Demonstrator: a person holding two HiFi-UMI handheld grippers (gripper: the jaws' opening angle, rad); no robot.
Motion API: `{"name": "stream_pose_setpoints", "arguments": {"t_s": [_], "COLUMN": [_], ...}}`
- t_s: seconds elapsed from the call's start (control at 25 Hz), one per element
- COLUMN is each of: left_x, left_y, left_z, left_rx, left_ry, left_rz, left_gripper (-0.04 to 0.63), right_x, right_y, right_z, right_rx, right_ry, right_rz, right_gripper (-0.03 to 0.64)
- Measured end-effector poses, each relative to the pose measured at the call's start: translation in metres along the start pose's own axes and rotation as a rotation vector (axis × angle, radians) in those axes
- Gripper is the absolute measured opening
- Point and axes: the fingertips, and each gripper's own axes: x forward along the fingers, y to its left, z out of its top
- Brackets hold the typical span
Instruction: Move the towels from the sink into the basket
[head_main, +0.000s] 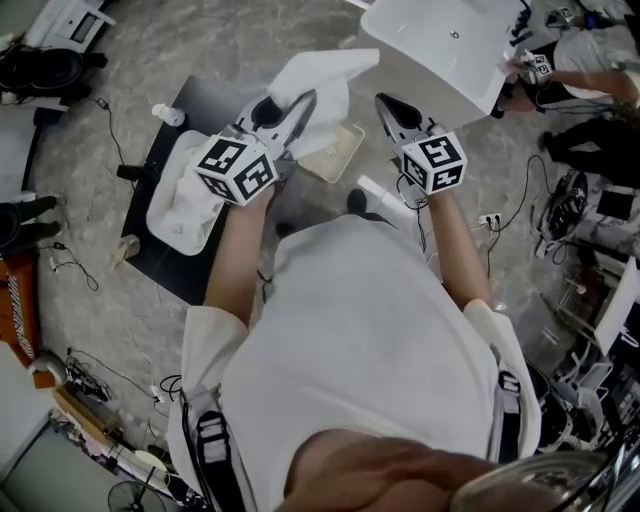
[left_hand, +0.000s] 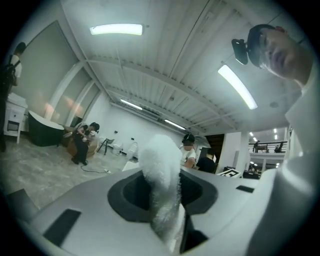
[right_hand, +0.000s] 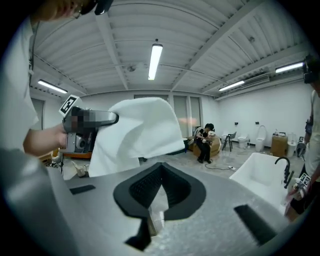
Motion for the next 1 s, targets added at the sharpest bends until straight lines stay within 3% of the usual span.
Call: {"name": "stream_pose_setpoints", "arguments": {"t_s": [0.16,0.48,1.0], "left_x": [0.042,0.092,0.140], "left_y": [-0.028,-0.038,-0.017], "left_z": [0.000,-0.035,-0.124], "left_rx": [0.001,-0.017,-0.043], "left_ry": [0.003,0.061,0.200], "left_rz": [-0.054,-0.044,0.004], "left_gripper": [0.120,0.120,0.120], "right_x": [-0.030,-0.043,-0.008], "right_y": [-0.036,-0.082,-0.109], "right_z": [-0.009,-0.022,-0.089], "right_rx": [0.021,0.044,0.105], "right_ry": [-0.006,0.006,0.117], "right_rz": [-0.046,-0.056,0.017], "right_gripper": [-0.003,-0.003,-0.003]}}
